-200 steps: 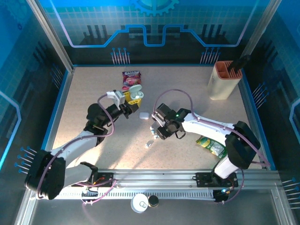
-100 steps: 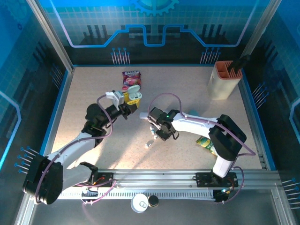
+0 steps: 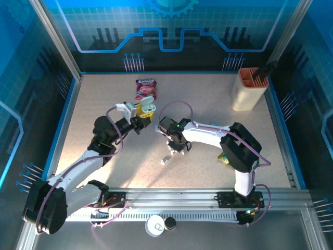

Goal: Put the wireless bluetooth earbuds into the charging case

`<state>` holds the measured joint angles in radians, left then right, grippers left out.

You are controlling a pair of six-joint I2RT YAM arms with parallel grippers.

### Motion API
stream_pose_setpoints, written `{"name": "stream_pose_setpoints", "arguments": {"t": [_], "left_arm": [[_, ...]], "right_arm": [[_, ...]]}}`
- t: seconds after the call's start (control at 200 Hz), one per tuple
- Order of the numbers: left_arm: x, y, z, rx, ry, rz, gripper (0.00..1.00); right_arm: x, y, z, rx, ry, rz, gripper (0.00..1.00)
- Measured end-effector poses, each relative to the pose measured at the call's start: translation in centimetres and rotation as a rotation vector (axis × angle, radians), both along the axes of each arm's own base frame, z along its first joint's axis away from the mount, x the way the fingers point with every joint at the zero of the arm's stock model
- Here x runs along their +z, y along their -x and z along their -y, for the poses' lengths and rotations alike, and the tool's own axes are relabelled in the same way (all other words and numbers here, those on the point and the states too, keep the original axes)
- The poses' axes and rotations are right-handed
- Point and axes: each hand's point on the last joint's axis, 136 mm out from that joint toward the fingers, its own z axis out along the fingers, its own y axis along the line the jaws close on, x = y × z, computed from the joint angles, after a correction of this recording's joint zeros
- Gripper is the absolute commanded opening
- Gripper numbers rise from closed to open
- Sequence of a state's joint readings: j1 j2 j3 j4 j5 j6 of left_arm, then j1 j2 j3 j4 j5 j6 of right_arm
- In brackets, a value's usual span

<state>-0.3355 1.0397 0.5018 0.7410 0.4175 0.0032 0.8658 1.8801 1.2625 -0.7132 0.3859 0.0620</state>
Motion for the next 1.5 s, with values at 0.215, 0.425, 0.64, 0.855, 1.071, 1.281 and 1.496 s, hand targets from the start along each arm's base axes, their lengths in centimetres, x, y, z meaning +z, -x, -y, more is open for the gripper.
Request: {"name": "stream_pose_setpoints", "arguments": {"t": [0.215, 0.425, 0.64, 0.855, 1.071, 1.281, 1.496], "left_arm": [[-0.1, 0.0, 0.0, 0.003, -0.001, -0.004, 0.36], [-0.4, 0.0, -0.1, 0.003, -0.003, -0.009, 0.36], [-0.6, 0.0, -0.1, 0.008, -0.004, -0.014, 0.36], [-0.6, -0.1, -0.1, 0.011, -0.004, -0.014, 0.36], [-0.6, -0.1, -0.2, 0.011, -0.004, -0.014, 0.36], [-0.6, 0.0, -0.2, 0.012, -0.004, -0.013, 0.36], [-0.6, 0.0, -0.2, 0.014, -0.005, -0.01, 0.36]], "right_arm": [[-0.2, 0.2, -0.1, 0.016, 0.01, -0.007, 0.42], [-0.4, 0.9, -0.4, 0.039, 0.011, -0.034, 0.42], [-0.7, 1.3, -0.2, 0.048, 0.025, -0.051, 0.41], [-0.9, 1.3, -0.1, 0.05, 0.039, -0.053, 0.37], [-1.1, 1.2, -0.2, 0.039, 0.04, -0.061, 0.26], [-1.3, 1.1, 0.5, -0.007, 0.027, -0.094, 0.25], [-1.4, -0.1, 2.6, -0.099, -0.006, -0.126, 0.39]]}}
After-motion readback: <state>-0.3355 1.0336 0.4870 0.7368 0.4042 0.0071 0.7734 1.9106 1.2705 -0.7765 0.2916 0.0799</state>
